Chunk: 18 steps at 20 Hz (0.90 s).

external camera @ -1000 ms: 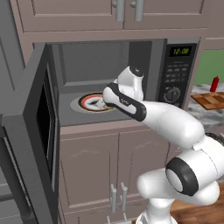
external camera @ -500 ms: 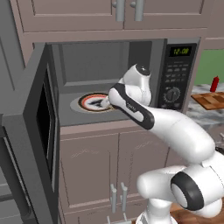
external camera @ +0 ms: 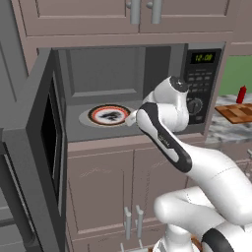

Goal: Retrieve the reheated potato from the microwave, then place the potato, cheese, and condiment on the cutting board.

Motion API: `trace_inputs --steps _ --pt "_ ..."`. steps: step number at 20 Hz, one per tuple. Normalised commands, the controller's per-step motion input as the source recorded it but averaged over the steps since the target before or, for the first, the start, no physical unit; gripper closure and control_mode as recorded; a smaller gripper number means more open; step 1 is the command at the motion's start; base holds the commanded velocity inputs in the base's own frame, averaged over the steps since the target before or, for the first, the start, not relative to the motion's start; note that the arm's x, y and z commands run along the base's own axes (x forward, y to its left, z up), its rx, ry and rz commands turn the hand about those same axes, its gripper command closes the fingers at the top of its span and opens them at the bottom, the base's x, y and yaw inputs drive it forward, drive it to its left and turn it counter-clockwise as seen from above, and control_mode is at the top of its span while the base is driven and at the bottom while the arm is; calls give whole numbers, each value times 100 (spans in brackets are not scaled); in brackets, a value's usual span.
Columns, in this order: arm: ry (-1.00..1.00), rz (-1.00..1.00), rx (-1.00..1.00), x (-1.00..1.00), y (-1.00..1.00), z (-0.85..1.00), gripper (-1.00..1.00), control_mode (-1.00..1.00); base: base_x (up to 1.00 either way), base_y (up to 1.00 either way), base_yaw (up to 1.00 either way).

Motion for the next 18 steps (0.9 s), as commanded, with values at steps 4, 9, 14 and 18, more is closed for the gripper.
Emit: trace_inputs --steps 4,9,14,18 --pt "0 -8 3 -44 -28 32 100 -100 0 0 0" --pt "1 -8 2 -43 -23 27 100 -100 0 0 0" --pt "2 -3 0 -23 -7 6 100 -100 0 0 0" --pt "0 0 0 0 0 0 100 -100 0 0 0"
